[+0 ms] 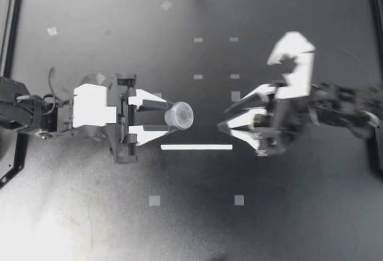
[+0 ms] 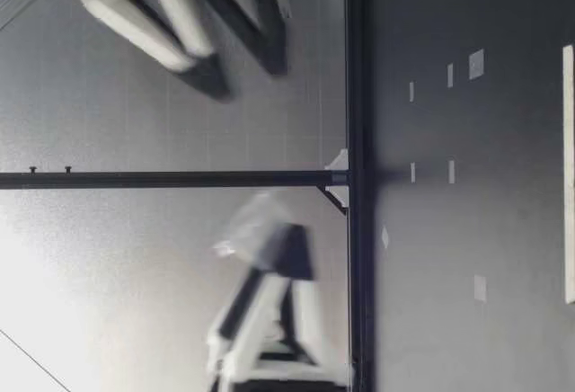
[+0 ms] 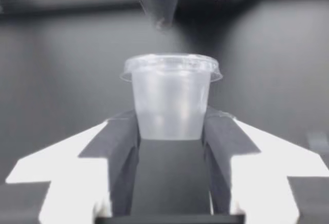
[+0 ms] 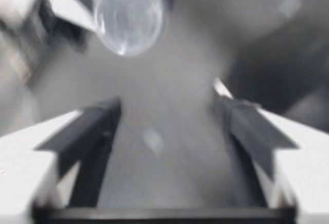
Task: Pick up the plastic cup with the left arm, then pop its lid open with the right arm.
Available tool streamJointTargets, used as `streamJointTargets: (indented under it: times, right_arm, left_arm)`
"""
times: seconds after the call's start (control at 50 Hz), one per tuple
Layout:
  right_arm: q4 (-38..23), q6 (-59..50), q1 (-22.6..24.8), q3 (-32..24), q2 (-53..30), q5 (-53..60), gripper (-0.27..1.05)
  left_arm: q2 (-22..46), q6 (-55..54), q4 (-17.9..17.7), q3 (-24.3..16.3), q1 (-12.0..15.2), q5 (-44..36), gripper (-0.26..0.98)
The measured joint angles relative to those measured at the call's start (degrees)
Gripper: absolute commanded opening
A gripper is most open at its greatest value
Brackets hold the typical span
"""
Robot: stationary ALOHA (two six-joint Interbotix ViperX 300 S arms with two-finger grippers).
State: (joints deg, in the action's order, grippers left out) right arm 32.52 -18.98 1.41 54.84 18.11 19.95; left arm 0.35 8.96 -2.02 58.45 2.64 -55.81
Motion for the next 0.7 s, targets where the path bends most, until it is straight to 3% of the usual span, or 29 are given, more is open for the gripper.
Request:
streamJointTargets:
  times: [0.18, 0.38, 0.52, 0.7]
  right_arm:
    - [-2.72, -22.32, 3.87, 7.21, -2.99, 24.17, 0.71]
    - [-16.96, -39.29, 3.52, 3.96, -17.23, 41.57, 0.71]
    - [-22.76, -42.71, 2.20, 0.62, -22.15, 44.82, 0.71]
    - [-23.64, -42.89, 1.67, -0.44, -23.12, 44.47, 0.71]
  left_arm:
    - [3.25, 0.44, -0.09, 0.35, 0.00, -10.46, 0.29]
    - [6.68, -0.18, -0.09, -0.53, 0.00, -12.22, 0.29]
    - [6.77, -0.18, -0.09, -0.70, 0.00, -12.22, 0.29]
    - [6.77, -0.18, -0.09, -0.53, 0.00, -12.22, 0.29]
